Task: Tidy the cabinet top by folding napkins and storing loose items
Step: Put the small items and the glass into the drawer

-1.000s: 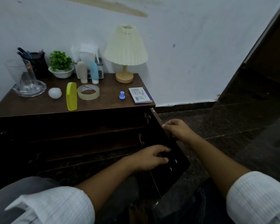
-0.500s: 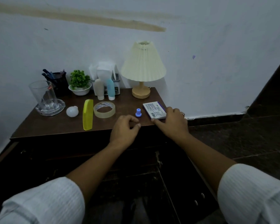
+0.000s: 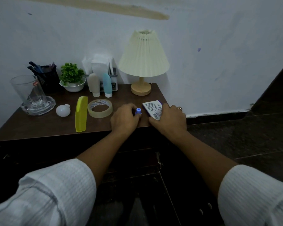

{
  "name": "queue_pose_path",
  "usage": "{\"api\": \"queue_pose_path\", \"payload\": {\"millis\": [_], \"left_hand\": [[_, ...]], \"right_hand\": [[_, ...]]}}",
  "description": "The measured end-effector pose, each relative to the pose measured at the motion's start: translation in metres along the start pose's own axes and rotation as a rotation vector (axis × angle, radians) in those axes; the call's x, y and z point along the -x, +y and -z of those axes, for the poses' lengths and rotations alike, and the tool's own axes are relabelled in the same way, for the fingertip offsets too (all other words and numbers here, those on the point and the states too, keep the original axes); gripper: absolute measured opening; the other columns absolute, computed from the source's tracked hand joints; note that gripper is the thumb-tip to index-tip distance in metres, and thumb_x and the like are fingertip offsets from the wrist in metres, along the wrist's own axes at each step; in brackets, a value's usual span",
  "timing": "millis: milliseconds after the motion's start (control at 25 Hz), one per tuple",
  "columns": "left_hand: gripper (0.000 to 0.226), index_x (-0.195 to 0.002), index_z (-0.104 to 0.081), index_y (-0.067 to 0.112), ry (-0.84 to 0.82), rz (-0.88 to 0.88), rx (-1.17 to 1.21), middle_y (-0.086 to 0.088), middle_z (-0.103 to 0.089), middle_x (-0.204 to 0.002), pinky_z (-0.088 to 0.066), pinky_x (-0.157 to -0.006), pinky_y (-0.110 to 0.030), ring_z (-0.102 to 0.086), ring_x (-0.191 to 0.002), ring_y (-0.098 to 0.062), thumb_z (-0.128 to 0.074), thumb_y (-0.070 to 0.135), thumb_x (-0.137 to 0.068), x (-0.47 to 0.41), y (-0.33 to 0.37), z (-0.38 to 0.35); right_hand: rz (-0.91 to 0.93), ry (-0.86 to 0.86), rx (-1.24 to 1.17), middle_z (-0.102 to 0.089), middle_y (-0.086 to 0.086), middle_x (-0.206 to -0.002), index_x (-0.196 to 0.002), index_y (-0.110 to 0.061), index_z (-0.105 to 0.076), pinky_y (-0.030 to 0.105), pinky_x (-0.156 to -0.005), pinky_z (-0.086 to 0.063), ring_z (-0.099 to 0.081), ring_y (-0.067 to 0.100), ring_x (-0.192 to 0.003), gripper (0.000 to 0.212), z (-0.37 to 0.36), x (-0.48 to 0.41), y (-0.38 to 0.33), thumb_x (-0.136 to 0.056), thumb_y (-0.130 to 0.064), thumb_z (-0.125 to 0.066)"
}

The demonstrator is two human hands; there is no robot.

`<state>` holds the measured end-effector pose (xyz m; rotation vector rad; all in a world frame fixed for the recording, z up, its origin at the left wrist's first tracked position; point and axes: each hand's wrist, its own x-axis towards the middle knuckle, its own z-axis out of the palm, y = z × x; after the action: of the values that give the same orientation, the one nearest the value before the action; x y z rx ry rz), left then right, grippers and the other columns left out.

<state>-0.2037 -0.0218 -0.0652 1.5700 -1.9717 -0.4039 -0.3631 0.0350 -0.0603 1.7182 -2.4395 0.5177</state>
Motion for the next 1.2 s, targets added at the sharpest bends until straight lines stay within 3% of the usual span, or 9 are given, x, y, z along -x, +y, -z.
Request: {"api": "queue_pose_path", "payload": {"millis": [200, 400, 600, 760, 960, 1200], "left_hand": [[0.014, -0.097, -0.069, 0.03, -0.048, -0.05, 0.139, 0.013, -0.07, -0.096, -0.054, -0.073, -0.034, -0.064, -0.09, -0.008, -0.071, 0.04, -0.087, 0.046, -0.002, 0.018], [0.013, -0.087, -0.067, 0.031, -0.06, -0.052, 0.202, 0.014, -0.069, -0.084, -0.049, -0.062, -0.029, -0.063, -0.073, -0.006, -0.071, 0.043, -0.083, 0.101, -0.025, 0.029], [0.015, -0.083, -0.065, 0.03, -0.138, -0.028, 0.133, 0.012, -0.068, -0.079, -0.053, -0.065, -0.033, -0.065, -0.075, -0.01, -0.071, 0.043, -0.081, 0.123, -0.05, 0.033], [0.013, -0.083, -0.065, 0.029, -0.188, -0.003, 0.109, 0.011, -0.068, -0.081, -0.052, -0.067, -0.032, -0.065, -0.079, -0.012, -0.072, 0.04, -0.081, 0.122, -0.064, 0.026], [0.011, -0.087, -0.065, 0.03, -0.229, 0.034, 0.105, 0.011, -0.068, -0.084, -0.053, -0.068, -0.031, -0.065, -0.079, -0.011, -0.072, 0.038, -0.083, 0.103, -0.071, -0.001], [0.014, -0.097, -0.072, 0.027, -0.244, 0.113, 0.119, 0.004, -0.073, -0.1, -0.055, -0.077, -0.032, -0.068, -0.093, -0.018, -0.07, 0.035, -0.087, 0.069, -0.096, -0.054]], "right_hand": [[0.073, -0.074, -0.02, -0.061, 0.011, -0.109, -0.122, -0.02, -0.049, 0.036, -0.071, -0.048, -0.057, 0.029, -0.101, 0.067, 0.021, 0.042, 0.0, -0.077, -0.068, -0.059], [0.114, -0.072, -0.174, -0.062, 0.007, -0.103, -0.109, -0.024, -0.047, 0.033, -0.064, -0.041, -0.054, 0.025, -0.091, 0.054, 0.035, 0.107, 0.0, -0.075, -0.064, -0.062], [0.076, -0.129, -0.273, -0.062, 0.004, -0.097, -0.092, -0.029, -0.038, 0.03, -0.056, -0.033, -0.057, 0.023, -0.084, 0.048, 0.019, 0.16, 0.003, -0.073, -0.065, -0.063], [0.029, -0.237, -0.25, -0.068, 0.006, -0.106, -0.096, -0.026, -0.042, 0.03, -0.058, -0.043, -0.064, 0.025, -0.087, 0.051, -0.011, 0.157, 0.003, -0.072, -0.067, -0.061], [0.012, -0.257, -0.182, -0.068, 0.009, -0.11, -0.118, -0.019, -0.051, 0.037, -0.072, -0.056, -0.066, 0.032, -0.096, 0.069, -0.044, 0.12, -0.011, -0.07, -0.067, -0.059], [0.002, -0.292, -0.034, -0.062, 0.015, -0.12, -0.128, -0.011, -0.045, 0.036, -0.072, -0.046, -0.06, 0.036, -0.109, 0.076, -0.095, 0.079, -0.014, -0.076, -0.062, -0.065]]}}
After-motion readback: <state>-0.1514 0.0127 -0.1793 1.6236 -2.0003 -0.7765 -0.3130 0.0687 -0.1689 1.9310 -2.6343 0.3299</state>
